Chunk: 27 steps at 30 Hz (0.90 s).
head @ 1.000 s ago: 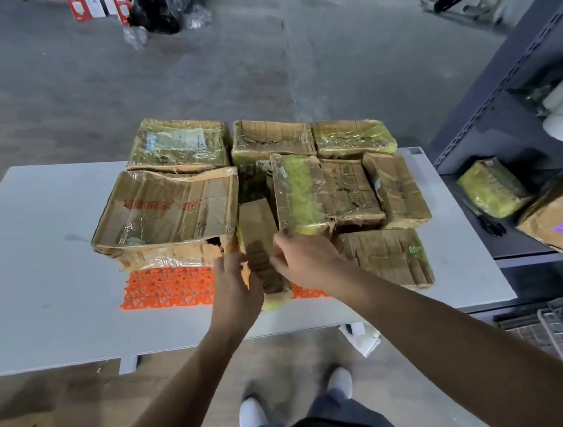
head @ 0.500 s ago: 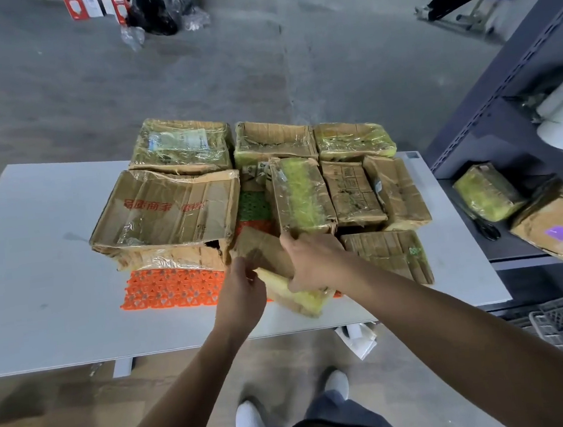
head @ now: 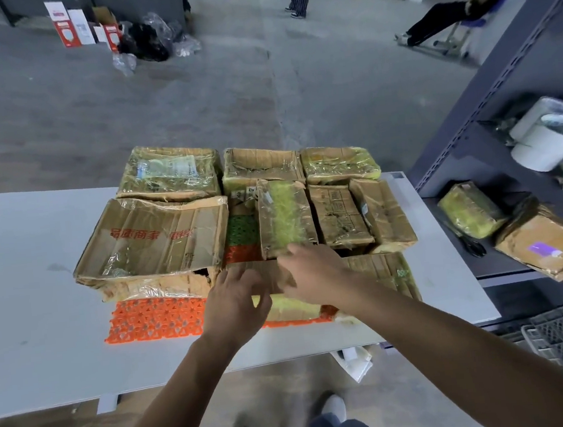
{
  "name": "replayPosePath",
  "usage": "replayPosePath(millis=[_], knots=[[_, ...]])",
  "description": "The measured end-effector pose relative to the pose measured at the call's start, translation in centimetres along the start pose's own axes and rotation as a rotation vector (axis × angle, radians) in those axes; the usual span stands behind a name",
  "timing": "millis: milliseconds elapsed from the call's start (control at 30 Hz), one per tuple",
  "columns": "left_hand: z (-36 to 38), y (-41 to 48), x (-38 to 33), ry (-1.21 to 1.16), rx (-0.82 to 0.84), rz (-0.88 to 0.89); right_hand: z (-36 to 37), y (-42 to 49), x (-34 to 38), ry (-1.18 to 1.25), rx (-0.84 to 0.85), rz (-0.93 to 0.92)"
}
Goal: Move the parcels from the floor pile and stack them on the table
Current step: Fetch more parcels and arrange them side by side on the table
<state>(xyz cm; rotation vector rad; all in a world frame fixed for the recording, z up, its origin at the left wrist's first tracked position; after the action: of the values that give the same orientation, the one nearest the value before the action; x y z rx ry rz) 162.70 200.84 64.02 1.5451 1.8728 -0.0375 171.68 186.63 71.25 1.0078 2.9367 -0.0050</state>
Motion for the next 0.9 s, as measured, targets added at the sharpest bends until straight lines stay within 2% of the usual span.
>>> replayPosePath(millis=[100,167,267,367,433,500,900], knots=[[0.5,2.1,-0.8,0.049,-0.016,0.007,-0.5,0.5,-2.4,0.033,-0.091,0.103],[0.9,3.9,-1.7,0.049,-0.001,-0.06,-0.4,0.8,-4.3,0.043,-0.106,0.195],[1.8,6.7,-2.8,0.033,0.052,-0.202,0.2,1.5,-7.2,0.066,-0.121,0.339],[2.3,9.4,-3.3,0.038,0.17,-0.396,0.9,2.4,-9.1,0.26,-0.057,0.504],[2.7,10.6,-3.6,-0.113,0.239,-0.595,1.5,3.2,-9.5,0.347,-0.047,0.531],[2.8,11.1,-3.9,-0.206,0.25,-0.682,1.9,4.1,-9.3,0.368,-0.038,0.533],[1.3,10.4,-1.1,0.075,0.058,-0.489,3.9,7.5,-6.7,0.428,-0.059,0.485]])
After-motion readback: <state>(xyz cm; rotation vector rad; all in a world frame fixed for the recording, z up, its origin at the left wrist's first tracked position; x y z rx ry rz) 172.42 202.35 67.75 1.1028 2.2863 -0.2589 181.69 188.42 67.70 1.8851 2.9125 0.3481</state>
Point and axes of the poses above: each hand's wrist, its own y-axis towards the middle knuckle, its own z-axis out of the palm, x = y × z, the point moved 1 cm from there along y, towards the middle knuckle, and after that the axes turned 14 degrees about -x, right-handed, at the moved point
